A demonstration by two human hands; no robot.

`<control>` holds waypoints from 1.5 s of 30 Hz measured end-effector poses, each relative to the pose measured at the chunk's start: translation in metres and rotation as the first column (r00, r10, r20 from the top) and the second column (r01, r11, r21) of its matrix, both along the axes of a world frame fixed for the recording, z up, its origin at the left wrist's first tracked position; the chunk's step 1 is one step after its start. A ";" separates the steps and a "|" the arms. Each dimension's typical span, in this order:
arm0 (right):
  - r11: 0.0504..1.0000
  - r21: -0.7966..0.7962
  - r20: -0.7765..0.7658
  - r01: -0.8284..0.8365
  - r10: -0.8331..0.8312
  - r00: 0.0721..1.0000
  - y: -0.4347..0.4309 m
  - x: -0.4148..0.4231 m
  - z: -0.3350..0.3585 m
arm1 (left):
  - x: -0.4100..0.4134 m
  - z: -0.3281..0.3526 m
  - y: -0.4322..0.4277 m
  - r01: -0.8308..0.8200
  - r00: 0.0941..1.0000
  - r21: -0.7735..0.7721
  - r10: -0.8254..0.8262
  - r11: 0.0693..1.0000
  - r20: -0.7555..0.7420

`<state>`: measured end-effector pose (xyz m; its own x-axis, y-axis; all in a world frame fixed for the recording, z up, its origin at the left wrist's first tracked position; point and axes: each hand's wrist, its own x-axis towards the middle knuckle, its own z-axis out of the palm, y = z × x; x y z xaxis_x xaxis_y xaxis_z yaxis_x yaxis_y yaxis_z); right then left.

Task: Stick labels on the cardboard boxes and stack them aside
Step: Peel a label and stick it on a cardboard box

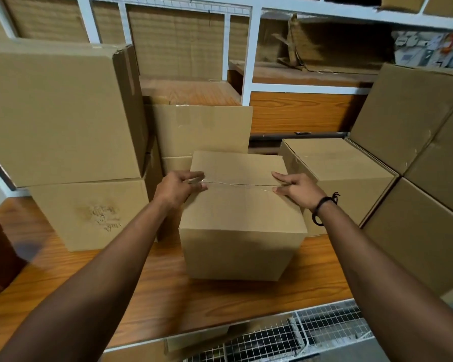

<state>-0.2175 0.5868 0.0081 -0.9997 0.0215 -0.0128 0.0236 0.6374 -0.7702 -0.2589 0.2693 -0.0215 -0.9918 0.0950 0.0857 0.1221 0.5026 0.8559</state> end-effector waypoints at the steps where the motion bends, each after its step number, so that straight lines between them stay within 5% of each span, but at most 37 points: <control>1: 1.000 -0.003 0.006 0.009 -0.009 1.000 0.001 -0.003 -0.004 | -0.002 0.000 0.002 0.001 1.000 -0.004 -0.001 1.000 0.008; 12: 0.996 -0.071 -0.047 0.054 -0.057 0.997 0.005 -0.008 -0.021 | 0.016 0.002 0.004 0.088 0.992 0.234 -0.105 0.968 0.063; 16: 0.998 -0.053 -0.167 -0.018 0.008 0.986 0.010 0.023 -0.027 | 0.043 -0.019 -0.017 0.209 0.978 0.410 -0.197 0.888 -0.070; 21: 0.988 0.096 -0.242 -0.125 0.145 0.959 0.010 0.057 -0.051 | 0.059 -0.050 -0.018 0.367 0.928 0.287 -0.328 0.885 -0.175; 27: 0.995 0.096 -0.340 -0.004 0.036 0.940 0.004 0.049 -0.064 | 0.053 -0.050 -0.012 0.270 0.955 0.220 -0.230 0.937 -0.189; 30: 0.993 0.107 -0.446 0.048 0.005 0.895 0.000 0.059 -0.078 | 0.069 -0.063 -0.012 0.138 0.920 -0.027 -0.139 0.990 -0.366; 34: 0.960 0.261 -0.580 0.099 0.074 0.811 -0.002 0.076 -0.115 | 0.085 -0.110 -0.016 0.105 0.811 -0.289 -0.250 0.952 -0.529; 38: 0.892 0.441 -0.509 0.094 0.163 0.845 -0.001 0.073 -0.139 | 0.080 -0.135 -0.020 0.088 0.816 -0.404 -0.298 0.910 -0.495; 45: 0.926 0.359 -0.392 0.115 0.038 0.919 -0.009 0.063 -0.118 | 0.072 -0.111 -0.009 0.024 0.870 -0.374 -0.204 0.927 -0.450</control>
<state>-0.1540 0.5777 -0.1096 -0.9214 -0.0131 0.3885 -0.1952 0.8799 -0.4332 -0.1864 0.2598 -0.1326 -0.8178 0.3171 0.4802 0.5404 0.7102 0.4513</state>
